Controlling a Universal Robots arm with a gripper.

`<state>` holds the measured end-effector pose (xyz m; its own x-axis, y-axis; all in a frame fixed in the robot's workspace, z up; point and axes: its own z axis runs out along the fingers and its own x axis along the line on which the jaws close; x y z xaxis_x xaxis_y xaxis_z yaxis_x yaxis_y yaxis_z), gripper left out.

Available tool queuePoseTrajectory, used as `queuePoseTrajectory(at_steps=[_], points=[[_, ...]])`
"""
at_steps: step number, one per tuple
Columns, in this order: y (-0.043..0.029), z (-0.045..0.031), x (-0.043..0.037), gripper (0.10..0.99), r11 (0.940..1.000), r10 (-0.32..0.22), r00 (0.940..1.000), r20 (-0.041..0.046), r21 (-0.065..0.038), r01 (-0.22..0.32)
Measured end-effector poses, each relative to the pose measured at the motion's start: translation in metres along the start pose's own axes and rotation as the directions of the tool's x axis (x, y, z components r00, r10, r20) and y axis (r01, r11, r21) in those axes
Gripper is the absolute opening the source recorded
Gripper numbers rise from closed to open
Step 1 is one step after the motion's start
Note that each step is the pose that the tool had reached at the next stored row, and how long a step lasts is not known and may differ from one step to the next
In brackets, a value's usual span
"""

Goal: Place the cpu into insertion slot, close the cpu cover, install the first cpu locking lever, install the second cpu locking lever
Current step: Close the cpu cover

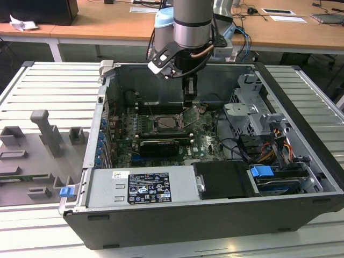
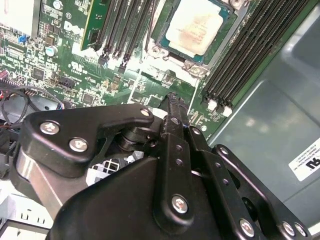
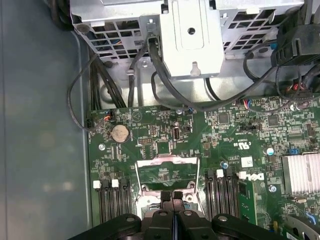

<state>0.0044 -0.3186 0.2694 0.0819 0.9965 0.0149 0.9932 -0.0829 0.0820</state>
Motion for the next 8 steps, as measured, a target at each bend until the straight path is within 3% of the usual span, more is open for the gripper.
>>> queuePoseTrajectory(at_steps=[4,8], points=[[0.0034,0.0003,0.0003,0.106,1.0000,0.000,1.0000,0.0000,0.000,0.000],[0.0117,0.0010,0.0010,0.106,1.0000,0.000,1.0000,0.0000,0.000,0.000]])
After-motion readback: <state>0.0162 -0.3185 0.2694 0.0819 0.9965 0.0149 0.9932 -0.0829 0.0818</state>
